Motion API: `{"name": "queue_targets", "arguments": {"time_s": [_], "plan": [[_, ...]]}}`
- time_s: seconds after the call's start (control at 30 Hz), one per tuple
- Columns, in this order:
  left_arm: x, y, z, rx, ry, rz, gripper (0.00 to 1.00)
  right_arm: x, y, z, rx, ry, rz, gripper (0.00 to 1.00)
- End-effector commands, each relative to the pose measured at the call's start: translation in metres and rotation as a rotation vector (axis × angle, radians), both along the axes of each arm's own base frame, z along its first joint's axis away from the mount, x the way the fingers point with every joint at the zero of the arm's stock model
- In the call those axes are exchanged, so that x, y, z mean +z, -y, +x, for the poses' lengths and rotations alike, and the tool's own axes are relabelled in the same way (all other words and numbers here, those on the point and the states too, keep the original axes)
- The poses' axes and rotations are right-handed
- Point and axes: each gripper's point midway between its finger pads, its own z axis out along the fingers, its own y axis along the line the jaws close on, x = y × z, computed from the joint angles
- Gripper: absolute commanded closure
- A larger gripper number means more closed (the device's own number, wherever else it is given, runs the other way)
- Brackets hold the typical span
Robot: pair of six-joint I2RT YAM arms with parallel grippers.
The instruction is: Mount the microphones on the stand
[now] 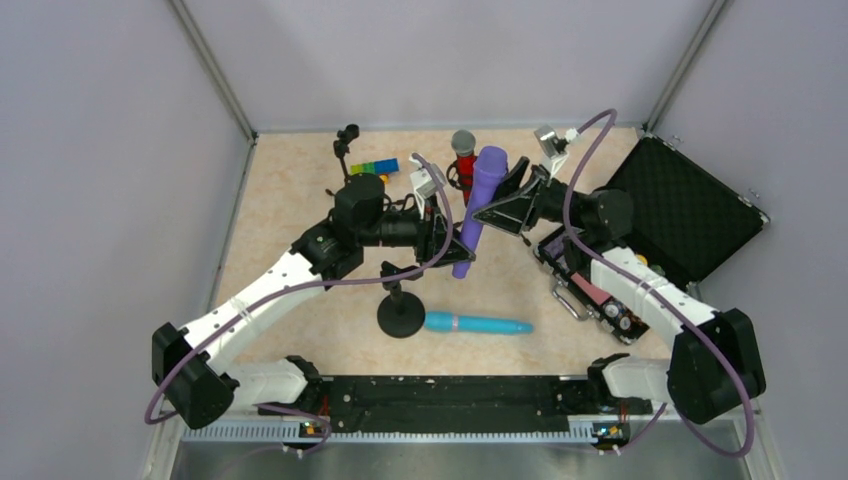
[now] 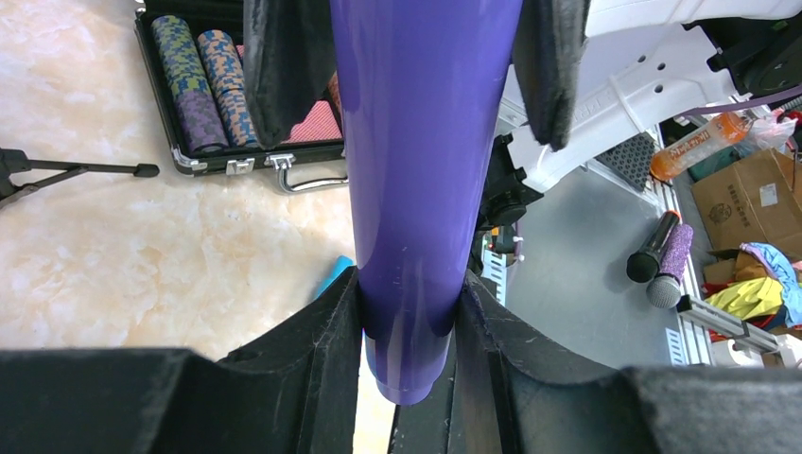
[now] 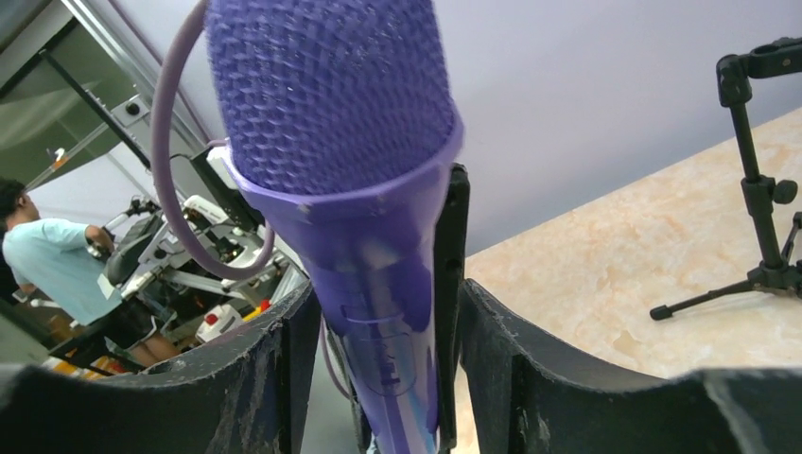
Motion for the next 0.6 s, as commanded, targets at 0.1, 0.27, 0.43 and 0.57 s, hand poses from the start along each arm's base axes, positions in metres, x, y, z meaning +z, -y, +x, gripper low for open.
{"name": "queue_targets", "arguments": {"time_s": [0.1,0.27,0.43,0.57], "plan": [[0.017,0.003,0.002,-0.018,0.058,-0.047,1.0,0.009,0.0,-0.009,0.052,0.077,0.047,0.46],[0.017,0.003,0.002,-0.018,0.059,-0.045,1.0,0.006,-0.002,-0.012,0.097,0.069,0.053,0.62],[0.014,0.001,0.004,0.004,0.061,-0.034,1.0,0.005,-0.002,-0.013,0.102,0.074,0.052,1.0],[0.012,-0.003,0.01,0.056,0.061,-0.014,0.33,0.0,-0.003,-0.007,0.078,0.074,0.034,1.0]]}}
